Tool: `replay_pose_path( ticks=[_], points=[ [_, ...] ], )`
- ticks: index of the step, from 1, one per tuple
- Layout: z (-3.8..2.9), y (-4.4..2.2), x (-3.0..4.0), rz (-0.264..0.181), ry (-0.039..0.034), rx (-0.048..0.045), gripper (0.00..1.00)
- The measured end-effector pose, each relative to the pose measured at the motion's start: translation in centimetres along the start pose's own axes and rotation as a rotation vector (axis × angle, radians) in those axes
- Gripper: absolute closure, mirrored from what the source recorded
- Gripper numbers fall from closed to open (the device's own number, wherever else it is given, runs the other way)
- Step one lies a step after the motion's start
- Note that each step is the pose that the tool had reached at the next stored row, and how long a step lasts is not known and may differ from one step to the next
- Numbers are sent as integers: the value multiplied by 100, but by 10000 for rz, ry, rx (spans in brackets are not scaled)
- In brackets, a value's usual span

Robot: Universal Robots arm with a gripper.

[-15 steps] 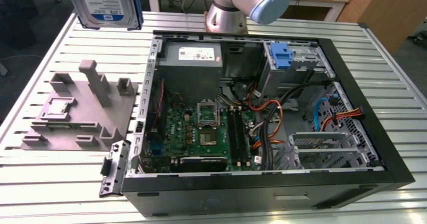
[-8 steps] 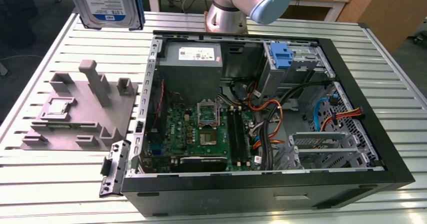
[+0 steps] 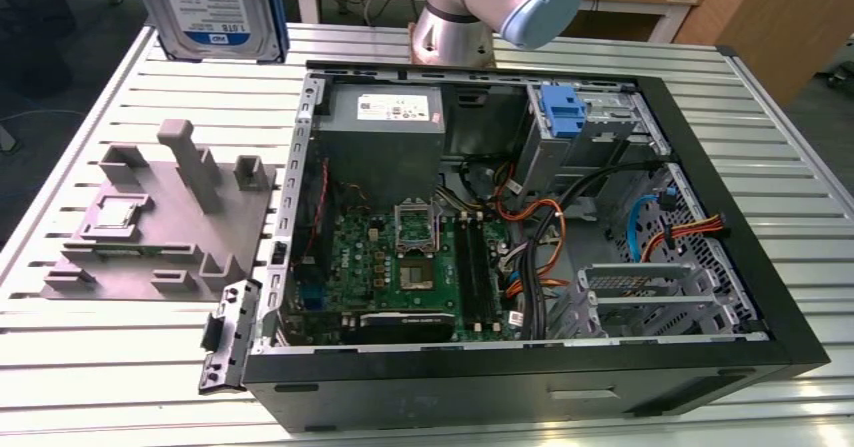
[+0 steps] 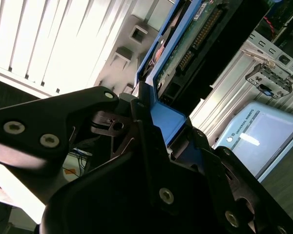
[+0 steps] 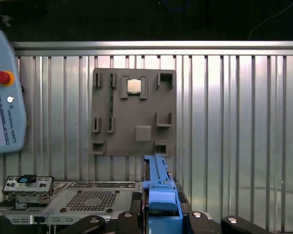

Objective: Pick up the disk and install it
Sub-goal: 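Pick up the disk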

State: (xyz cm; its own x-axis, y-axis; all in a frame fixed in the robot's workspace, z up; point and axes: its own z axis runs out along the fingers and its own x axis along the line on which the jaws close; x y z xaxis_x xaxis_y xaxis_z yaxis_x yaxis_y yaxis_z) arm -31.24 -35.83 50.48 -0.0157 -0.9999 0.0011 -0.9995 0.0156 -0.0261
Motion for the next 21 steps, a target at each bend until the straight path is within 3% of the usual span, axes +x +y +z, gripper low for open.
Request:
replay_pose_path(
  ticks=[5, 21],
  points=[
    [0, -14, 1, -1, 0, 0, 63],
    [5, -172, -1, 1, 0, 0, 63]
  ],
)
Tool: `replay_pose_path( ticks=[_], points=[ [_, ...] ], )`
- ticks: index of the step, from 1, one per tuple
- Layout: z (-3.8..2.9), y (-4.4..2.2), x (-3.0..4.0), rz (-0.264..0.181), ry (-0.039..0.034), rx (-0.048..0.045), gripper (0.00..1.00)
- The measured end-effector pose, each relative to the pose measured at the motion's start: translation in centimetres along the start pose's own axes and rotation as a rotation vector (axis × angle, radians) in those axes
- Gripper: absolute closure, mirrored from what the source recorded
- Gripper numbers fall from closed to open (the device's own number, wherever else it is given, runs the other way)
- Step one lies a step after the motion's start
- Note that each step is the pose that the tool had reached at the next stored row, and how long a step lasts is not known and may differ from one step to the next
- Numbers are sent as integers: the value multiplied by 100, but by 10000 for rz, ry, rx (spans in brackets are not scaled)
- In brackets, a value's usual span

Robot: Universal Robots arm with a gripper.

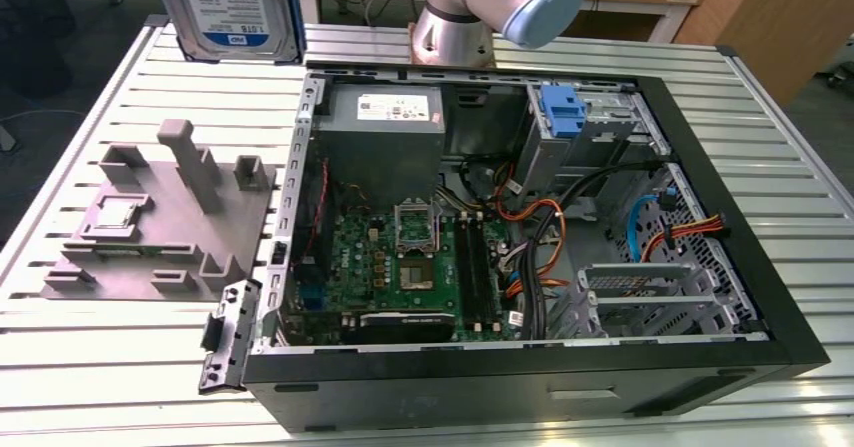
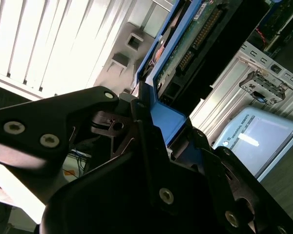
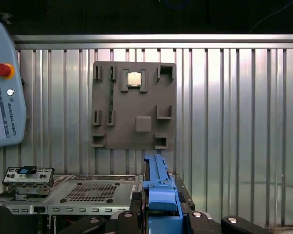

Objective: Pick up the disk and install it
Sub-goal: 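Pick up the disk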

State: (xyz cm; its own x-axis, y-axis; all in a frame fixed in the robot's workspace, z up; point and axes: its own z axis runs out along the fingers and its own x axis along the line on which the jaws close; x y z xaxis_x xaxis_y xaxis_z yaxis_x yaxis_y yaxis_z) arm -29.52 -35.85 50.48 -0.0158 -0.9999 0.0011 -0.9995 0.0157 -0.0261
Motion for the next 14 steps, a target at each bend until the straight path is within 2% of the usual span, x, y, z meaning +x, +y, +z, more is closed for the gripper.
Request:
replay_pose_path(
  ticks=[7, 14],
  points=[
    [1, -62, -1, 0, 0, -1, 63],
    [2, -96, -1, 0, 1, -1, 63]
  ],
)
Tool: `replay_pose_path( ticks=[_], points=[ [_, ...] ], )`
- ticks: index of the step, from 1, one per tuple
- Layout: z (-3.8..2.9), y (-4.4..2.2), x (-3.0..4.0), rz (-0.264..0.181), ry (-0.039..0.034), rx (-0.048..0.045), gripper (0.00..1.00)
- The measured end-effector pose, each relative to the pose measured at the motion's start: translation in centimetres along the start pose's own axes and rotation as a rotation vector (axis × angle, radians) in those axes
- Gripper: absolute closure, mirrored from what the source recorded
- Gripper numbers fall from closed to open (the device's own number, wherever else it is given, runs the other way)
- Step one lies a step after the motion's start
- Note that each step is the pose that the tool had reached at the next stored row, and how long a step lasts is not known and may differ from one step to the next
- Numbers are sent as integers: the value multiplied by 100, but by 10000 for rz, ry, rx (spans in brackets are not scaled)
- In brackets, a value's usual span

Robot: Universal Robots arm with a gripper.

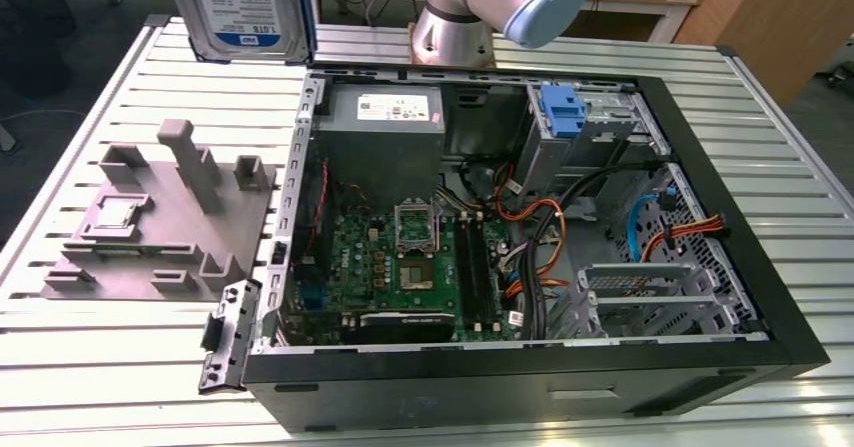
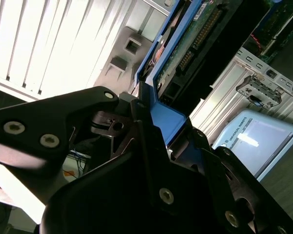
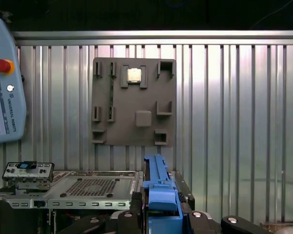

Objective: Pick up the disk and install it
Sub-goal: 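Pick up the disk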

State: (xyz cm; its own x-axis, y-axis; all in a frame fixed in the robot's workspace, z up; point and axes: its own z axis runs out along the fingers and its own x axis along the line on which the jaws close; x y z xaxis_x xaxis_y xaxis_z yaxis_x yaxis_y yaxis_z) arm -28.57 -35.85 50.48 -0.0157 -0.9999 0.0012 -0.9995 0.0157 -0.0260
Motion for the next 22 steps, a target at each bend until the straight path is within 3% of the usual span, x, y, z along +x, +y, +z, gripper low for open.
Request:
replay_pose_path(
  ticks=[22],
  points=[
    [2, -80, -1, 0, -1, 1, 63]
  ],
)
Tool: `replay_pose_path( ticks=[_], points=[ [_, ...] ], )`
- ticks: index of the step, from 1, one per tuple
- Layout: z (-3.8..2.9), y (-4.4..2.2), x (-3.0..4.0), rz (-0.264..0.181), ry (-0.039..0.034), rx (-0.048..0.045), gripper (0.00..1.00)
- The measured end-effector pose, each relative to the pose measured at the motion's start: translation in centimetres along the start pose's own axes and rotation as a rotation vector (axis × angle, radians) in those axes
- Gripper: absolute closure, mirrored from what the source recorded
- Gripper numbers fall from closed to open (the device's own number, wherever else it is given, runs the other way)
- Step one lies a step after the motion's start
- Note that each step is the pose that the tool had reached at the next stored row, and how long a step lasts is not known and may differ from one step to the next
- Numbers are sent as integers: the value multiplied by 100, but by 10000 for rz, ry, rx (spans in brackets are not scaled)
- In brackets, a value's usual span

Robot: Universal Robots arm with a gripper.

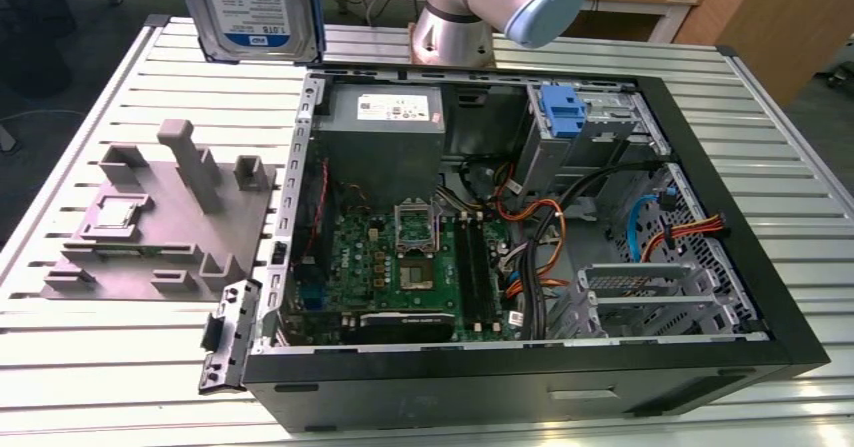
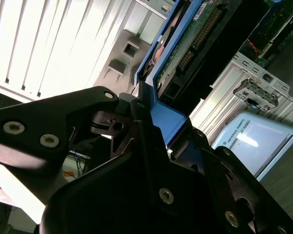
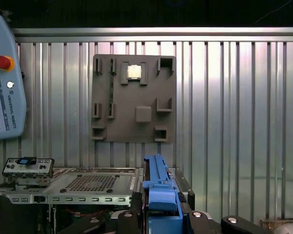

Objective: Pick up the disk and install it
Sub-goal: 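Pick up the disk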

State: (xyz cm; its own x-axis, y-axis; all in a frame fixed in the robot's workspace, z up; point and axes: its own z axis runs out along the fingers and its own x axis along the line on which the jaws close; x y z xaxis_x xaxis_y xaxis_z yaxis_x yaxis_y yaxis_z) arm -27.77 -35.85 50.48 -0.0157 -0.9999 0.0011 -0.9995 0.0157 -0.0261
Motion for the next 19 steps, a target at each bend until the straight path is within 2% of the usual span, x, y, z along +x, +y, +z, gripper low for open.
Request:
replay_pose_path(
  ticks=[5, 12, 16, 19],
  points=[
    [0, -4, 11, -1, 1, 0, 63],
    [10, -26, 176, 0, 6, 1, 63],
    [23, -97, 185, 0, 7, 1, 63],
    [25, -107, 186, 0, 8, 0, 63]
  ],
)
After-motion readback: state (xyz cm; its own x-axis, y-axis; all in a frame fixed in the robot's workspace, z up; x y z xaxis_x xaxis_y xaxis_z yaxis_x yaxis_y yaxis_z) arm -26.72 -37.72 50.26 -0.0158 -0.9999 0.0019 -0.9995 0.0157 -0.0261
